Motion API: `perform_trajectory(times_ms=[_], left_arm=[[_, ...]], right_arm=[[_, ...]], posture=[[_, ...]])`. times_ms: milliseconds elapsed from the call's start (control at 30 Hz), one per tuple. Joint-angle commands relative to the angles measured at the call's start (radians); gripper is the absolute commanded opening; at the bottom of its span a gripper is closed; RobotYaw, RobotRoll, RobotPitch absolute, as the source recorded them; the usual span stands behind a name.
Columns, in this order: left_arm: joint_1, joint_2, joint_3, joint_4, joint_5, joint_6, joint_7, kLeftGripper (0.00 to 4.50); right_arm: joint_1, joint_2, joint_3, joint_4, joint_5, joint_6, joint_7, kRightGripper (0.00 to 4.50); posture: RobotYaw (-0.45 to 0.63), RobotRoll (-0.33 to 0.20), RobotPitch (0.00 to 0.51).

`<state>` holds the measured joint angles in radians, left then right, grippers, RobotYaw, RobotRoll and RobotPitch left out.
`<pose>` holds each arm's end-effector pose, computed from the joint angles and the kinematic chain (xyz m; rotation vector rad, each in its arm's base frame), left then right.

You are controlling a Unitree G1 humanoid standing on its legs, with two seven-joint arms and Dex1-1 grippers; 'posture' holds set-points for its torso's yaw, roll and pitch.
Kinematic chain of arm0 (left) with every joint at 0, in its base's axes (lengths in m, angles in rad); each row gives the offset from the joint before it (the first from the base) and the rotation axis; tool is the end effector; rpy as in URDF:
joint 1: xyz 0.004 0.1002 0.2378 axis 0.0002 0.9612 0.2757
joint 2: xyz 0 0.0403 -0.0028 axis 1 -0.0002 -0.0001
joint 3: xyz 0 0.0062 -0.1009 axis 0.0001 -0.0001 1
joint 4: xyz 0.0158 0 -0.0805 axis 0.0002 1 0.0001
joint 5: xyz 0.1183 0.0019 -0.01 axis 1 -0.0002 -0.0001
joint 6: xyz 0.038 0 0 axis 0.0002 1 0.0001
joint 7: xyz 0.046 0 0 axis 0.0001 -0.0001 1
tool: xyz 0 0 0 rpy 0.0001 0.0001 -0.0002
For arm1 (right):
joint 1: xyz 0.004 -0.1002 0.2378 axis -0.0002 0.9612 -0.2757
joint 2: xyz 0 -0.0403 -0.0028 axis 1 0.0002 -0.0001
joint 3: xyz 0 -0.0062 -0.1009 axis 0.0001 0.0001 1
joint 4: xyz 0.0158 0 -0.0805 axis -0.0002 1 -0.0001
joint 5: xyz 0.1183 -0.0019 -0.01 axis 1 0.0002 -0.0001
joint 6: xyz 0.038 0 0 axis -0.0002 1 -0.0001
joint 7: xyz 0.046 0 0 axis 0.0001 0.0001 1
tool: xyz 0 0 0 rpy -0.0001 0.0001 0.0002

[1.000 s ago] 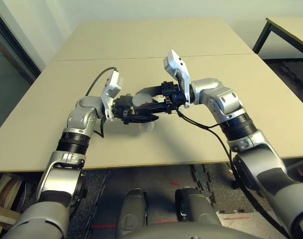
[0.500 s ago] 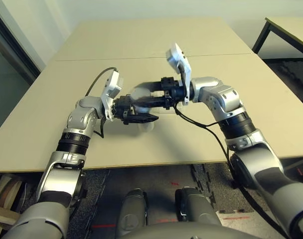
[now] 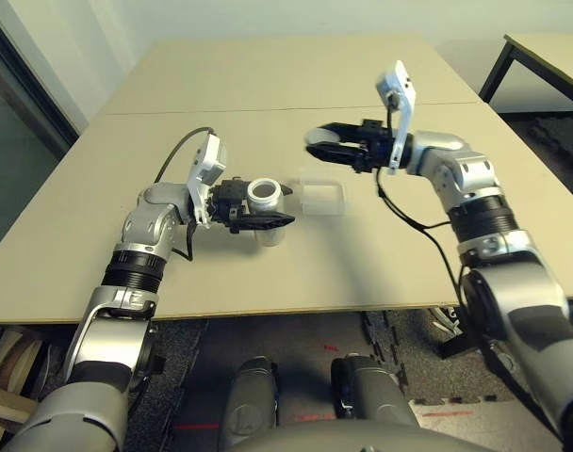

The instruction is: Pour the medicine from the bottle into the box.

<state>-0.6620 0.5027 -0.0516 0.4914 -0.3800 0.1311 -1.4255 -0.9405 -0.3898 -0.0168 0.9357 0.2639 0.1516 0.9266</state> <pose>0.3340 0.2282 0.1492 0.1283 0.0399 -1.3949 0.3704 -0.2142 0.1496 -0.0003 0.1375 0.8266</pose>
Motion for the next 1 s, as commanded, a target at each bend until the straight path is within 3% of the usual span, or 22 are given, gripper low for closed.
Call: perform_trajectory(times_ms=[33,200,500,700,1000], left_arm=[[-0.022,0.004,0.006,0.035,0.031,-0.035,0.021,2.78],[-0.032,0.003,0.006,0.060,0.043,-0.048,0.028,2.78],[-0.048,0.000,0.006,0.102,0.066,-0.074,0.051,2.78],[-0.074,-0.006,0.004,0.130,0.094,-0.119,0.082,2.78],[-0.221,-0.009,-0.023,0.304,0.246,-0.281,0.241,2.78]], right_arm=[[0.040,-0.016,-0.029,0.151,-0.056,-0.114,-0.104,2.58],[0.111,-0.011,-0.044,0.265,-0.113,-0.201,-0.221,2.58],[0.173,-0.011,-0.057,0.308,-0.150,-0.242,-0.282,2.58],[0.162,-0.023,-0.049,0.283,-0.156,-0.249,-0.239,4.45],[0.122,-0.136,0.005,0.154,-0.198,-0.200,-0.008,4.50]], posture=[[-0.05,0.000,0.045],[-0.05,0.000,0.051],[-0.05,0.000,0.056],[-0.06,0.000,0.058],[-0.06,0.000,0.054]])
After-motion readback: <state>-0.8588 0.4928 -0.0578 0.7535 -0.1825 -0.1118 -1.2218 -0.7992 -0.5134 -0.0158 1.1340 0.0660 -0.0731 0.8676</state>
